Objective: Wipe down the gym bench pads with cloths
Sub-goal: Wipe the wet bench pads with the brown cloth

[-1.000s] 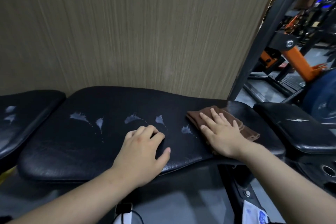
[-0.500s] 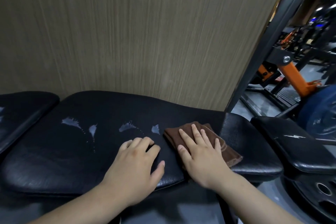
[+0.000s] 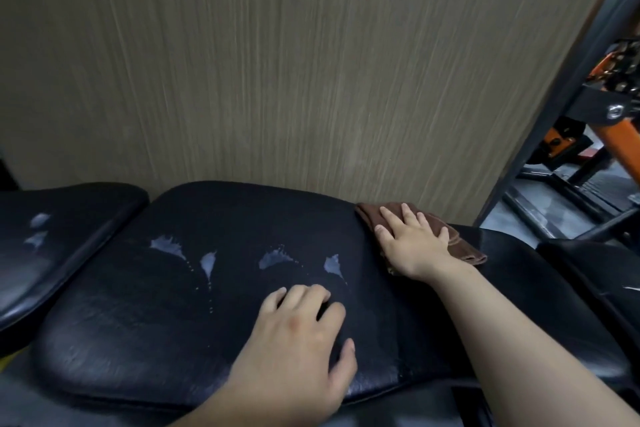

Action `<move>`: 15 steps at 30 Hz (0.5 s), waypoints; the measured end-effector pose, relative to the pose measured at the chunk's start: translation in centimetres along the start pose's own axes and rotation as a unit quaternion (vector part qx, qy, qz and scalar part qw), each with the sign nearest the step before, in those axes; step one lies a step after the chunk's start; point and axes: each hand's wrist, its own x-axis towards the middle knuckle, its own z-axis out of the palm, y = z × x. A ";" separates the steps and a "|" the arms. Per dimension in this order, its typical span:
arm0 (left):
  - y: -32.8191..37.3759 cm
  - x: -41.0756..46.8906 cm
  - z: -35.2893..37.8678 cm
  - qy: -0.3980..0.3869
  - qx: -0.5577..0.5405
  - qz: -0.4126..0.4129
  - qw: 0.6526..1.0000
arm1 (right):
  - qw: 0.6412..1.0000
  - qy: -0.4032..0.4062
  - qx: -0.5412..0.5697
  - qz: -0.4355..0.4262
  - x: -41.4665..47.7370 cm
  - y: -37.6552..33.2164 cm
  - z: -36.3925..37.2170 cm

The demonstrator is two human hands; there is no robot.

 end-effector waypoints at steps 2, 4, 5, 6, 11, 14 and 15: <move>0.0 0.0 -0.1 -0.001 -0.007 -0.001 1.000 | 1.000 -0.003 -0.005 -0.008 -0.1 0.0 -0.1; 0.1 0.1 -0.3 -0.004 -0.012 -0.003 1.000 | 1.000 -0.006 -0.007 -0.028 -0.7 0.1 -0.1; 0.1 0.1 -0.4 -0.007 -0.012 -0.004 1.000 | 0.999 -0.006 -0.007 -0.043 -1.2 0.2 0.0; 0.2 0.1 -0.5 -0.013 -0.010 -0.005 1.000 | 0.998 -0.007 -0.007 -0.061 -1.9 0.2 0.1; 0.6 0.2 -1.1 -0.041 0.004 -0.016 0.999 | 0.989 -0.021 -0.011 -0.148 -7.3 0.4 0.8; 0.6 0.2 -1.2 -0.035 0.003 -0.017 0.999 | 0.984 -0.034 -0.016 -0.173 -11.1 0.4 1.0; 0.6 0.2 -1.3 -0.033 0.000 -0.019 0.999 | 0.984 -0.037 -0.020 -0.175 -12.2 0.4 1.1</move>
